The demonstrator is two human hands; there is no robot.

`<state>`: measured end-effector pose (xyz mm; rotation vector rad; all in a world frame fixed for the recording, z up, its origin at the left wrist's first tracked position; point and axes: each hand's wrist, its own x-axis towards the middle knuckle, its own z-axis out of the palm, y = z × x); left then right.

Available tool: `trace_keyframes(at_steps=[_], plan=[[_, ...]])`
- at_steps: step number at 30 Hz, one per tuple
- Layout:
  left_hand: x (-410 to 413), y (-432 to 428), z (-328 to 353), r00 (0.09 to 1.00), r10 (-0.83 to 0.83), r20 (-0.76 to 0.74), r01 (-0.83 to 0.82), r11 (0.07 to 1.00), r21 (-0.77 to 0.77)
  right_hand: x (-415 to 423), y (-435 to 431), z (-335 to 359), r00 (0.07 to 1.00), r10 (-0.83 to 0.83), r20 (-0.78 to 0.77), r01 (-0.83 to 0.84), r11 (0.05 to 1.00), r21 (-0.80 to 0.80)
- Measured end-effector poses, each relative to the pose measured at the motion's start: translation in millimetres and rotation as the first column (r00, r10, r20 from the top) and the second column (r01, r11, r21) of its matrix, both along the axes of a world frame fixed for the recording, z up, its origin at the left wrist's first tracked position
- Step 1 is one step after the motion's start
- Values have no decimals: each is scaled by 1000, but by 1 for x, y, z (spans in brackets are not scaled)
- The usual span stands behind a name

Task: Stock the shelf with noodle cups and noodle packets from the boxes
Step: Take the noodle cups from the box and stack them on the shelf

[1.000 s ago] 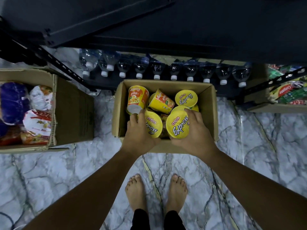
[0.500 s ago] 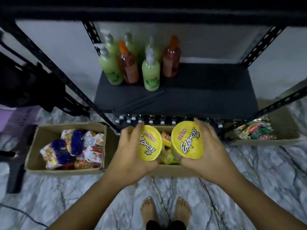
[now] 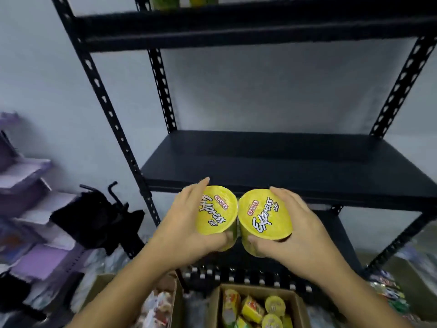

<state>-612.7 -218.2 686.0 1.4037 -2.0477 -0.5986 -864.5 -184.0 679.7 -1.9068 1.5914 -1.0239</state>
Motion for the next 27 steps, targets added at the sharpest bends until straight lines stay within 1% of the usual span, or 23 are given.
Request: trace_keyframes(at_steps=[6,9,11,18,22,27], plan=[[12,-17,106,995,59,-84,-76,972,-222,10,-23,105,999,35,-7,-35,985,-169],[11,-21,157,982,61,-180,-113,948,-296,6,-32,162,998,53,-34,-59,968,-243],[8,-25,188,972,57,-228,-132,935,-329,3,-38,196,998,58,-37,-66,962,-264],[-4,-40,280,919,38,-393,-208,893,-399,-5,-71,285,992,113,61,-89,946,-312],[1,-58,319,875,14,-484,-225,897,-381,2,-95,329,982,142,126,-92,936,-340],[14,-97,368,849,13,-528,-256,884,-390,20,-137,372,953,175,246,-83,935,-344]])
